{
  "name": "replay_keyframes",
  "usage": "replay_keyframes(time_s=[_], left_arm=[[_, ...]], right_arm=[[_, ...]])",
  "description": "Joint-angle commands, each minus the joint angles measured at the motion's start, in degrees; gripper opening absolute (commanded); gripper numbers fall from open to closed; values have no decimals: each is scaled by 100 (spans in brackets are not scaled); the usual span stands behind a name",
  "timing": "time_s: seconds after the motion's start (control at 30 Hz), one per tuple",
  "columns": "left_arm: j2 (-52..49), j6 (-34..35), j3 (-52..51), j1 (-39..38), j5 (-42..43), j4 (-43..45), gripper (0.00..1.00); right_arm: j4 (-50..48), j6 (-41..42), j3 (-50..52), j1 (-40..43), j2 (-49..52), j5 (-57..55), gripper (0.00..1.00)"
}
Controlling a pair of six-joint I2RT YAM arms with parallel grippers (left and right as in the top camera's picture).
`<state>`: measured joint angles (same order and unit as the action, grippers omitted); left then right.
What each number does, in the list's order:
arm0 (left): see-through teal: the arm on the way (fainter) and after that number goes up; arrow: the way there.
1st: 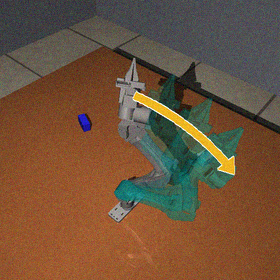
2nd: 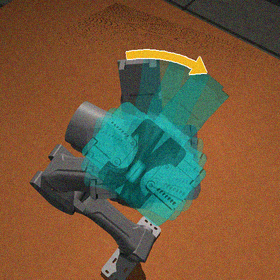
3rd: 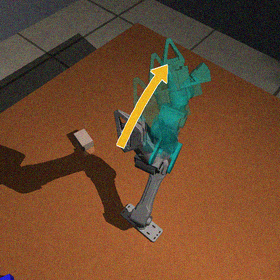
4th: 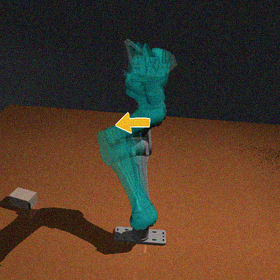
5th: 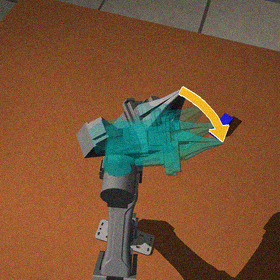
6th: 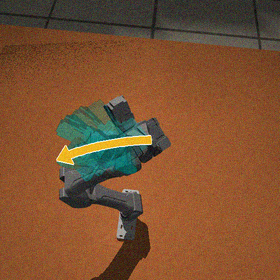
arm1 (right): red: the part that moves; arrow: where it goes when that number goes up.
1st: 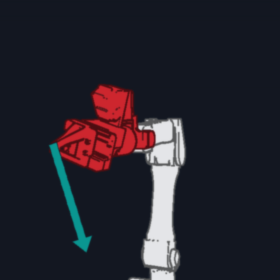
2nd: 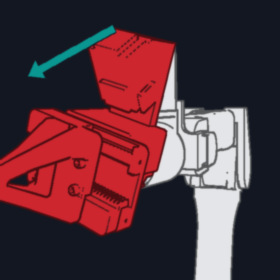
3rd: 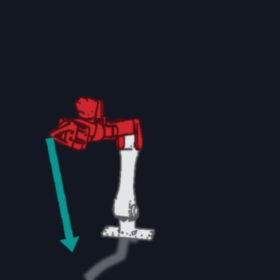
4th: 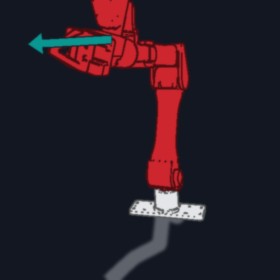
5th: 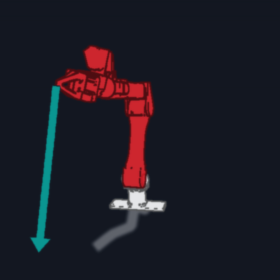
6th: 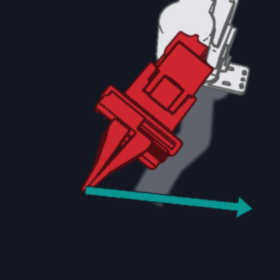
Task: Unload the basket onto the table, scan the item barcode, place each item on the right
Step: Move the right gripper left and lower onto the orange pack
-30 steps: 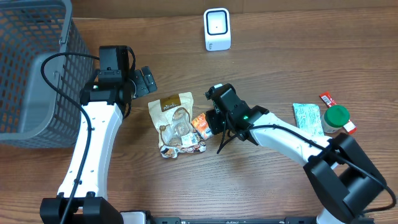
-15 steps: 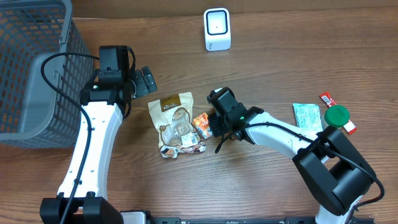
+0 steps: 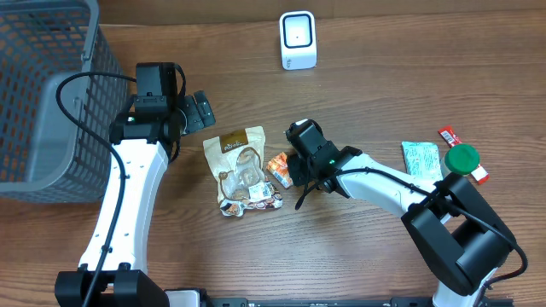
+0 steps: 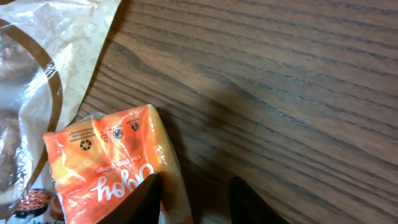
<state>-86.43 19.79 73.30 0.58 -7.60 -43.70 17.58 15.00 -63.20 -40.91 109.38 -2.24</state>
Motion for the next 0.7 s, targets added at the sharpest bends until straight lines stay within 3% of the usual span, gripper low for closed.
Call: replay_keyframes(time_s=[0.0, 0.3, 0.67], left_arm=[[-46, 37, 59, 15, -70, 22, 100], [-46, 37, 59, 15, -70, 22, 100], [-46, 37, 59, 15, -70, 22, 100]], right_arm=[[48, 24, 20, 15, 85, -407, 36], [201, 210, 13, 15, 55, -885, 36], [1043, 328, 11, 15, -210, -1845, 40]])
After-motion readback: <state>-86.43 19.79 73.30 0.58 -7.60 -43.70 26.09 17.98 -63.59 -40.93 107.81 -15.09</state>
